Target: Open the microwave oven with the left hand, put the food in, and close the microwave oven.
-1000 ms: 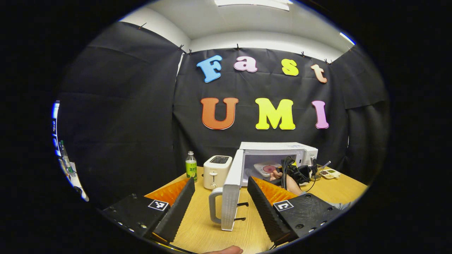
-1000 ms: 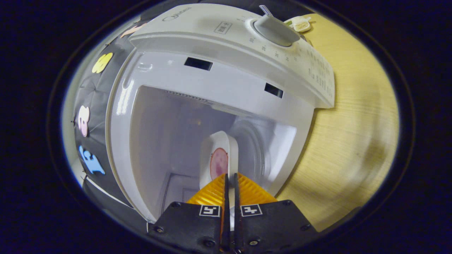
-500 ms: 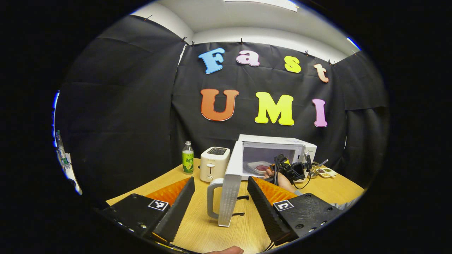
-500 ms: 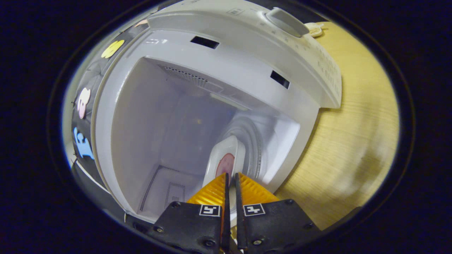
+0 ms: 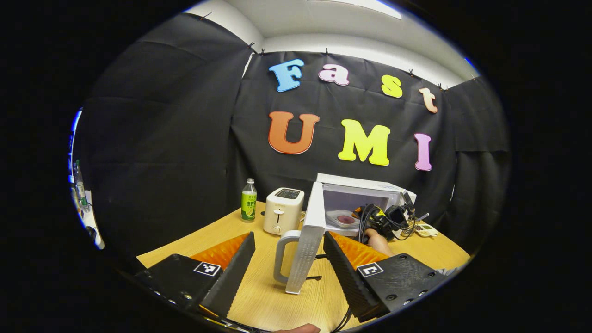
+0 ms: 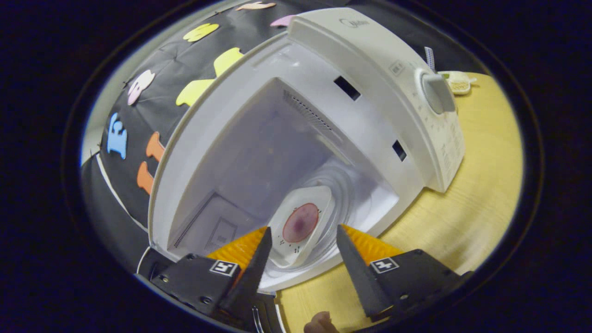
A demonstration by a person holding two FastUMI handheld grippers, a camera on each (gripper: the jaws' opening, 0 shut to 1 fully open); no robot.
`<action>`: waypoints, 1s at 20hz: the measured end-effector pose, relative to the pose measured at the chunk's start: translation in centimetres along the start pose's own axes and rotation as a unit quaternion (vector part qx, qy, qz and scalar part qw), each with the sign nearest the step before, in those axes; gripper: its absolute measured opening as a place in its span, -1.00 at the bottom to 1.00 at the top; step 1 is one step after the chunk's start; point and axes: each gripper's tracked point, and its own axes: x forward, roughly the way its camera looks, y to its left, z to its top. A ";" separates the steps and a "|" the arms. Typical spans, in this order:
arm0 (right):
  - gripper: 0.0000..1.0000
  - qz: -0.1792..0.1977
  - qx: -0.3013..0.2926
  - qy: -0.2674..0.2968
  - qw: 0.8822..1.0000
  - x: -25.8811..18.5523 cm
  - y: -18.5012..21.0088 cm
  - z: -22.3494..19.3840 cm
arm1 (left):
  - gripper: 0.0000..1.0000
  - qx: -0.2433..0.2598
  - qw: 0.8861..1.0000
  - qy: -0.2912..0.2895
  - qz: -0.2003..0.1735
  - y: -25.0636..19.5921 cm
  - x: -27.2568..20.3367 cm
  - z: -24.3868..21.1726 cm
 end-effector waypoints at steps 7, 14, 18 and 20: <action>0.99 0.048 -0.174 -0.024 0.983 -8.7 2.0 3.9 | 0.82 0.005 0.999 -0.029 -0.012 1.3 -2.0 1.8; 0.99 0.103 -0.237 -0.084 0.962 -21.2 2.9 12.2 | 0.82 0.016 0.998 -0.058 0.012 4.8 -2.2 4.4; 0.99 0.104 -0.294 -0.132 0.941 -27.7 2.3 18.2 | 0.72 0.028 0.998 -0.051 0.032 6.6 -1.2 4.8; 0.99 0.099 -0.326 -0.151 0.928 -30.4 2.0 20.7 | 0.05 0.037 0.997 -0.051 0.042 7.0 -0.7 4.6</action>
